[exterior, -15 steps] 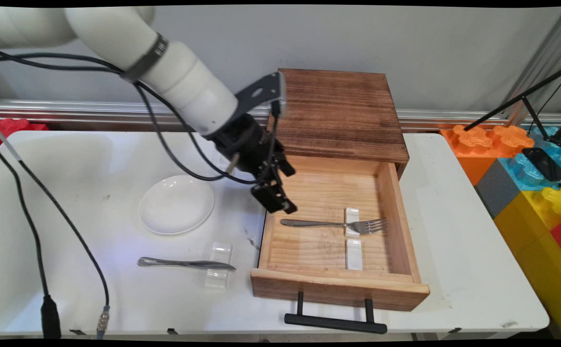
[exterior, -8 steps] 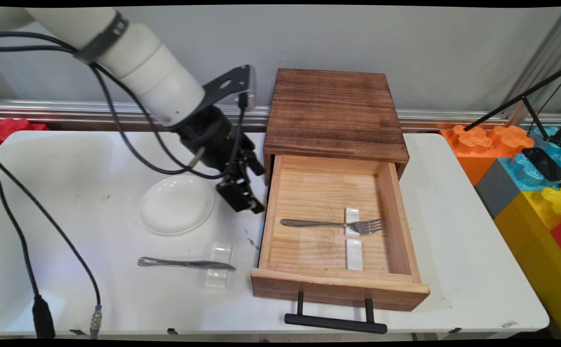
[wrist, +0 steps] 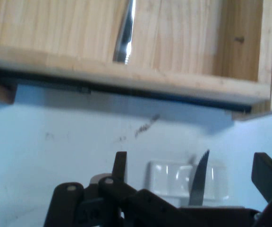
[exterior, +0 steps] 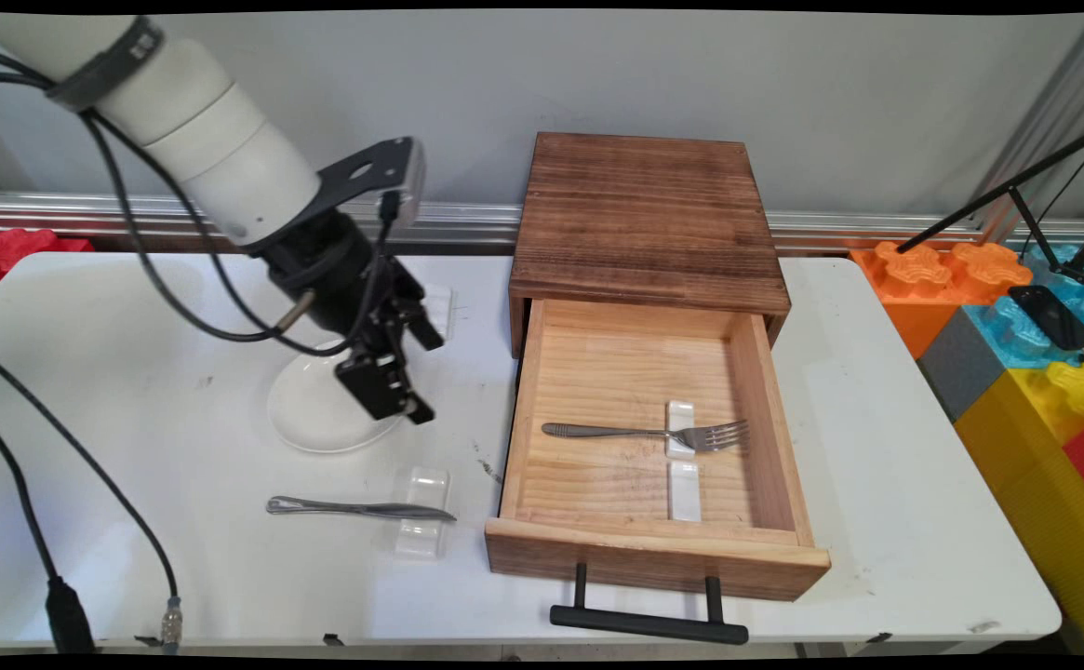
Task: Pick up the knife from the right of the white plate
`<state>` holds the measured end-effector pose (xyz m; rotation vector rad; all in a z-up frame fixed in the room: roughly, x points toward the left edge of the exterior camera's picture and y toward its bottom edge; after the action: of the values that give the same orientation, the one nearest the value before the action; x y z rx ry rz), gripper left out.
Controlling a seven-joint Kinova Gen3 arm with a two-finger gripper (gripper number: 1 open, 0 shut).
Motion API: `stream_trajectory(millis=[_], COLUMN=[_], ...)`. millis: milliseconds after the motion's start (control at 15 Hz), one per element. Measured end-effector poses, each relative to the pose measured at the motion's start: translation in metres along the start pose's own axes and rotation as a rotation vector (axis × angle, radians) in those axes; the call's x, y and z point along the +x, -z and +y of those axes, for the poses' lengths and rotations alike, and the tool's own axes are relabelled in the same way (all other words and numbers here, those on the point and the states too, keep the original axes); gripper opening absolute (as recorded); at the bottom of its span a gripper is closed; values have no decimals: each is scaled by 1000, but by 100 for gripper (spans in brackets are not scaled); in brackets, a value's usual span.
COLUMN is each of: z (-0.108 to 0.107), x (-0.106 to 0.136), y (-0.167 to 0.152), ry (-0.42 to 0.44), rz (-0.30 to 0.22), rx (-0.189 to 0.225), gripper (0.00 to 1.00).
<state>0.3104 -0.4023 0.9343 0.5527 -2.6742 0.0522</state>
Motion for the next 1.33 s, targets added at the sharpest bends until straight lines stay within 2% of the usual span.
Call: stream_trajectory(millis=[667, 1333], z=[10, 22], x=[-49, -82], y=[-10, -47], ry=[1, -5], rz=[-82, -104], rx=[-13, 30], gripper=[100, 100])
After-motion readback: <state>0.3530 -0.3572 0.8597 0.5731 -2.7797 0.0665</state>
